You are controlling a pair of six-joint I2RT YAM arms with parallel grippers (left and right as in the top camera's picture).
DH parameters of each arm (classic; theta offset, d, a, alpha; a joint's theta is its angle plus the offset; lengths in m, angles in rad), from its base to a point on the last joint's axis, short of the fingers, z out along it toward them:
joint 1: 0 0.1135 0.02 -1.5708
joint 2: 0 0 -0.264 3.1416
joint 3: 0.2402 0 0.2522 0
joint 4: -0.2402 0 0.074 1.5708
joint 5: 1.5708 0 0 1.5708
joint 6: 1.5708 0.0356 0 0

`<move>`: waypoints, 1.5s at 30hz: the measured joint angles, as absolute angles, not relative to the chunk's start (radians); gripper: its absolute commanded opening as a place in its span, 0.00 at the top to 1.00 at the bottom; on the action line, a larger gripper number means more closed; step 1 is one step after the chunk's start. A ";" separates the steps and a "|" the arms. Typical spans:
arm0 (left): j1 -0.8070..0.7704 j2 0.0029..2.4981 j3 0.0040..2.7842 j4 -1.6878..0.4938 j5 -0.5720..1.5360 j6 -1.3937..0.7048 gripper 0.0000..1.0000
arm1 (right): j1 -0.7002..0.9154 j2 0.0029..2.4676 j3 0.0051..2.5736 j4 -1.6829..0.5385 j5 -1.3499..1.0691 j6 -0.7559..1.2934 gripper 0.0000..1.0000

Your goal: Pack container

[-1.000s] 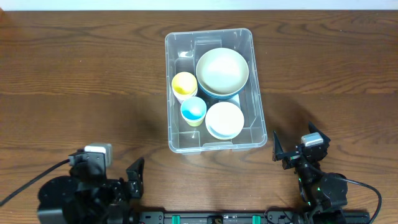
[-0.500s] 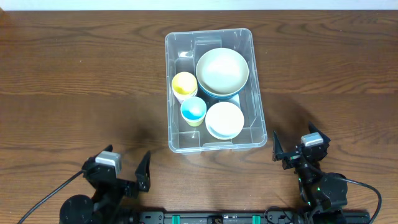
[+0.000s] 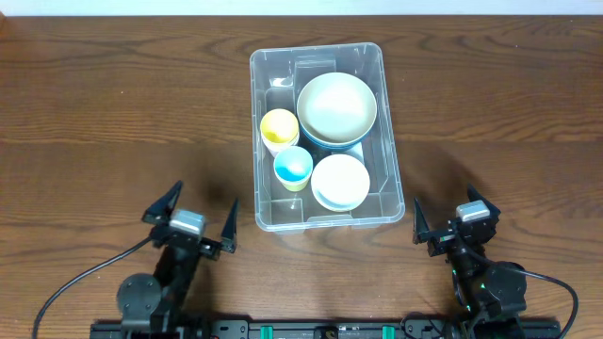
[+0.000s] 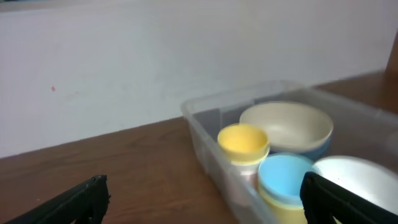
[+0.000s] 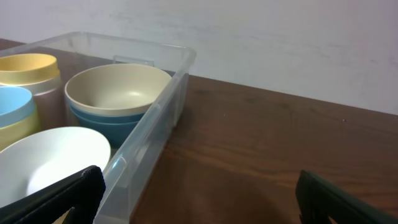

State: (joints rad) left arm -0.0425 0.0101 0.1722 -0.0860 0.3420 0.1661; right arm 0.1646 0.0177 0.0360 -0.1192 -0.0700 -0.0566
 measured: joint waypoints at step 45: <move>-0.043 0.010 0.025 -0.030 -0.034 -0.101 0.02 | 0.165 0.018 0.036 -0.119 -0.070 -0.057 0.01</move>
